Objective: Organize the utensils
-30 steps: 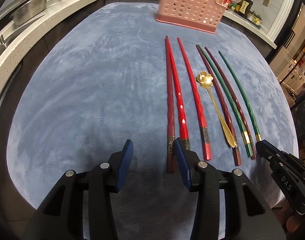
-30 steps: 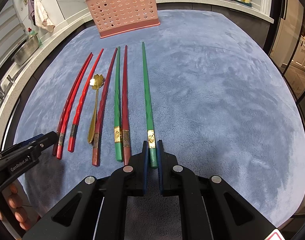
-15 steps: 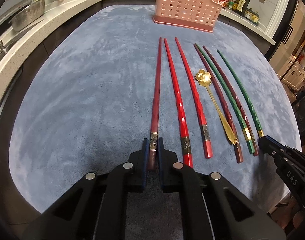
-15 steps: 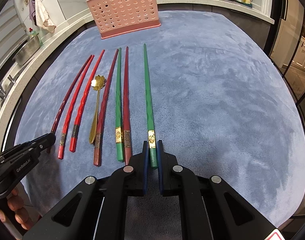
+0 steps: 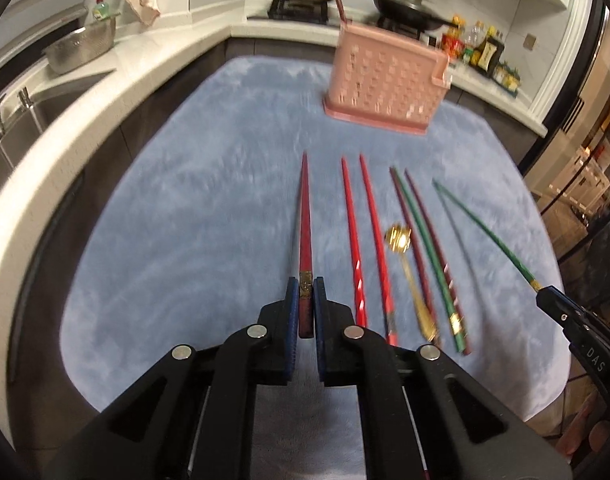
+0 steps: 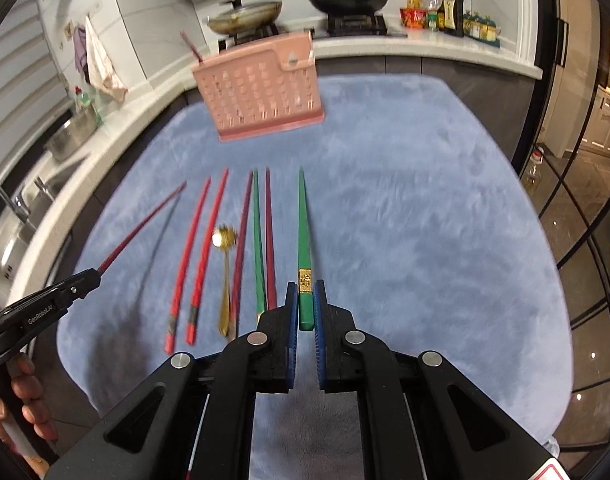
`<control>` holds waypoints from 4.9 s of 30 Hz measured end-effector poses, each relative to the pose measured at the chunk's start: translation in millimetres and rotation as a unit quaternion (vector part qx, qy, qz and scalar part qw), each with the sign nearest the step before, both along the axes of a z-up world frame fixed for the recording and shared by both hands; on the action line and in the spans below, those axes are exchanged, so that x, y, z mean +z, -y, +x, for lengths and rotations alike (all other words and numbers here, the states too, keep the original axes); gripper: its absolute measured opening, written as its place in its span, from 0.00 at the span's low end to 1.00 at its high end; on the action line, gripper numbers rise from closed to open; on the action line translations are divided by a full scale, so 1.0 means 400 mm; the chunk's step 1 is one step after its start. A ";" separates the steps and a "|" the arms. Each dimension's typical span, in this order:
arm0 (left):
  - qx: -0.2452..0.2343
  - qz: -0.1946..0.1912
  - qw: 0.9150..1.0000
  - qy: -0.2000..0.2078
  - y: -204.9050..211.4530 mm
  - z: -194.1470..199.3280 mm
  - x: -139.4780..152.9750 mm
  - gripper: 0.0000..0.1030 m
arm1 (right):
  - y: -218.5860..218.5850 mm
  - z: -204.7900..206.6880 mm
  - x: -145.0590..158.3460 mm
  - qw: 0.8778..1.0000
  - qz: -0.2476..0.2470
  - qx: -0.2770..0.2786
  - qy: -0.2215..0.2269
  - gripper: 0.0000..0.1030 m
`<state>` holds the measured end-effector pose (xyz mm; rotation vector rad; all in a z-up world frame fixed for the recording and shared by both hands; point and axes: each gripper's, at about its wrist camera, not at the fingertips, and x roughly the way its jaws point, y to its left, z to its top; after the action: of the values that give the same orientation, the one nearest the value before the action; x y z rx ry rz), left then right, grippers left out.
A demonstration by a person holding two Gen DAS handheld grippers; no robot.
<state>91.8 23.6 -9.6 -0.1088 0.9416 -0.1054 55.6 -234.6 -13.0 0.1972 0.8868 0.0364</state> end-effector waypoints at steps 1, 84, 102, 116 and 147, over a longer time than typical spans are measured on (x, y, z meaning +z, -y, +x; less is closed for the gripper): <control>0.001 -0.002 1.000 0.005 -0.004 0.005 0.017 0.07 | 0.005 0.003 0.015 1.000 0.001 -0.002 0.005 0.07; 0.013 -0.012 0.990 0.141 0.093 0.658 0.438 0.37 | 0.034 0.690 0.395 0.986 0.043 -0.006 0.163 0.38; -0.008 -0.003 0.992 0.127 0.098 0.440 0.369 0.37 | 0.012 0.408 0.303 0.992 -0.009 0.007 0.125 0.39; 0.002 0.011 0.997 0.072 0.071 0.240 0.193 0.37 | -0.007 0.169 0.102 0.999 -0.019 0.021 0.042 0.39; -0.027 0.020 0.998 -0.057 0.077 0.012 -0.112 0.42 | -0.069 -0.015 -0.155 0.996 -0.013 0.058 -0.066 0.37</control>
<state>96.5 -7.2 -54.5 -0.0523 1.0598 -0.1313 49.5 -207.0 -75.0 0.1249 1.0284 0.1202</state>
